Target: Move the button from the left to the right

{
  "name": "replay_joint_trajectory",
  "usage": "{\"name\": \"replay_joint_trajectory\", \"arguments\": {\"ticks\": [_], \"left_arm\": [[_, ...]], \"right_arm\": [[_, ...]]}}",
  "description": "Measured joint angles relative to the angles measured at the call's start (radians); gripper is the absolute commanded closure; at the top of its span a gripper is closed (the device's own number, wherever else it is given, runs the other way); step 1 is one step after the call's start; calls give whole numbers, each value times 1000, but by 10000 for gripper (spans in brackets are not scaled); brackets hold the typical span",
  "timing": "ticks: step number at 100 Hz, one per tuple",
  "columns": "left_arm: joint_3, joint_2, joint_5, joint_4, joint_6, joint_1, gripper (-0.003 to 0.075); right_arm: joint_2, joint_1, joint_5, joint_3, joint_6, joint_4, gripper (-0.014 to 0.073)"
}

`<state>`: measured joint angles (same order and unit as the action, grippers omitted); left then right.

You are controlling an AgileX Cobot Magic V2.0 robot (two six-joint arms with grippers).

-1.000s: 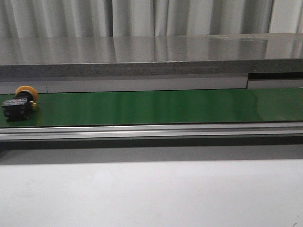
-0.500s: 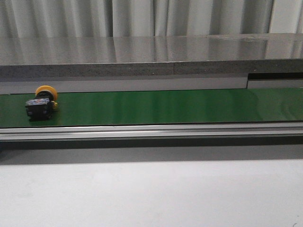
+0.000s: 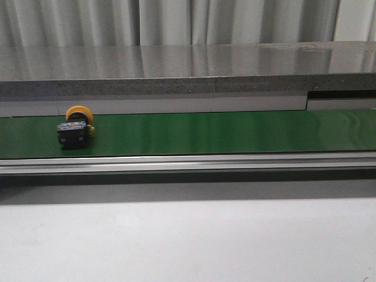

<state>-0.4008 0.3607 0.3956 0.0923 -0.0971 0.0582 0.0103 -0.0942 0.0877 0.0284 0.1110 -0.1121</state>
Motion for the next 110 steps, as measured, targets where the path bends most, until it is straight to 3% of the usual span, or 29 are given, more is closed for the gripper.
{"name": "replay_joint_trajectory", "arguments": {"ticks": [8,19,55,110], "left_arm": [[0,0,-2,0,0,0,86],[0,0,-4,0,0,0,188],[0,0,-4,2,0,0,743],[0,0,-6,2,0,0,740]], "right_arm": [[0,0,0,0,0,0,662],[0,0,0,0,0,0,662],[0,0,0,0,0,0,662],[0,0,-1,0,0,0,662]]}}
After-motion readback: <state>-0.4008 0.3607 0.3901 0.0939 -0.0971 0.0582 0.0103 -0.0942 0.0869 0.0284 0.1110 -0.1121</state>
